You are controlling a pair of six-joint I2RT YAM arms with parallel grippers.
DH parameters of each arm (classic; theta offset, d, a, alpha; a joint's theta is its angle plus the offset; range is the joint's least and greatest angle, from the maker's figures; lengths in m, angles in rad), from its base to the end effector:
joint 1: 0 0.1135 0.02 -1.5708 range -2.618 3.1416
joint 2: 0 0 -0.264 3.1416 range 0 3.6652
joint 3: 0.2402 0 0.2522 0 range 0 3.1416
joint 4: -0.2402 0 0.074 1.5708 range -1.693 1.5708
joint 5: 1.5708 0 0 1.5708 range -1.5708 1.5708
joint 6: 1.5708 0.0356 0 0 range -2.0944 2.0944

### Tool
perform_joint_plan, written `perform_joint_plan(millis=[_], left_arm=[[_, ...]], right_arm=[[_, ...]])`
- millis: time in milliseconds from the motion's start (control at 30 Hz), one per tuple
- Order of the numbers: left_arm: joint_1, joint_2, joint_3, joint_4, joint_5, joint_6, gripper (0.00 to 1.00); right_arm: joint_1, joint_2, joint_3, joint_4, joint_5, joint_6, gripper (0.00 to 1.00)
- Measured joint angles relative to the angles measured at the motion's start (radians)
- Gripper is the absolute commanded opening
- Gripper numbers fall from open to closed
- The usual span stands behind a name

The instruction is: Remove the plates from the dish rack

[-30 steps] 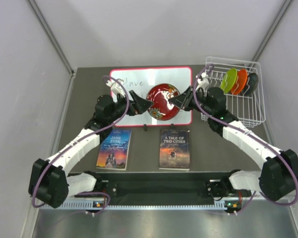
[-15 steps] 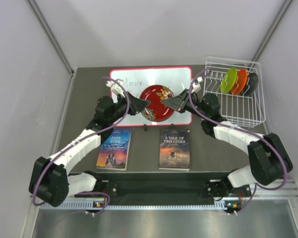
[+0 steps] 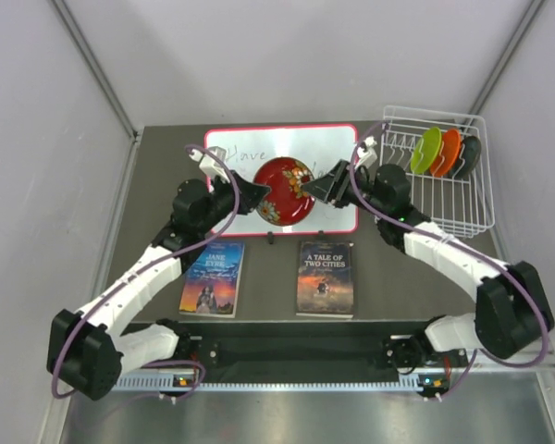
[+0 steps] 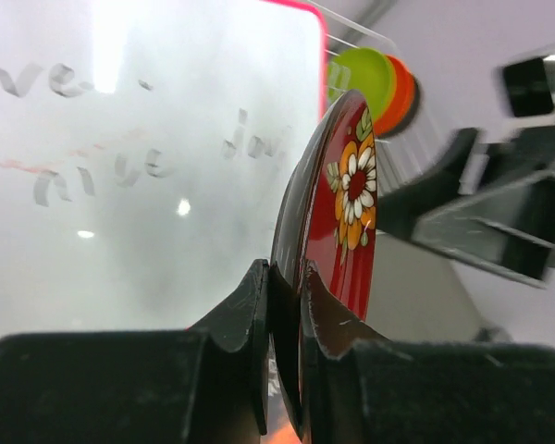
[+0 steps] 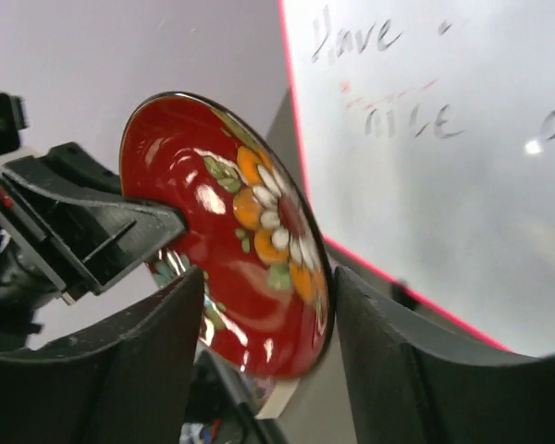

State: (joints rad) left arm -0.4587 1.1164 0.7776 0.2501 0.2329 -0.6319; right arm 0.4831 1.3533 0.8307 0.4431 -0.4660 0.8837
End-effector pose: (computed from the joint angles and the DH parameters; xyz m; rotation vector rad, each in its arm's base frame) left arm 0.2325 -0.1240 0.3163 0.0353 1.7598 -1.0057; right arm 0.2677 0.1585 0.2926 -0.0285 1.8469 1.3841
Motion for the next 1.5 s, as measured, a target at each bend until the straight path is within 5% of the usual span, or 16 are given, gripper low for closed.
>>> perform_joint_plan(millis=[367, 767, 1500], left_arm=[[0.313, 0.026, 0.17, -0.236, -0.168, 0.175, 0.0], [0.617, 0.17, 0.335, -0.276, -0.258, 0.138, 0.0], [0.745, 0.462, 0.104, -0.021, -0.204, 0.046, 0.0]], right_arm=[[-0.145, -0.303, 0.167, -0.4, 0.28, -0.323, 0.65], [-0.275, -0.327, 0.15, -0.515, 0.272, -0.387, 0.65], [-0.389, -0.252, 0.098, -0.509, 0.141, -0.412, 0.65]])
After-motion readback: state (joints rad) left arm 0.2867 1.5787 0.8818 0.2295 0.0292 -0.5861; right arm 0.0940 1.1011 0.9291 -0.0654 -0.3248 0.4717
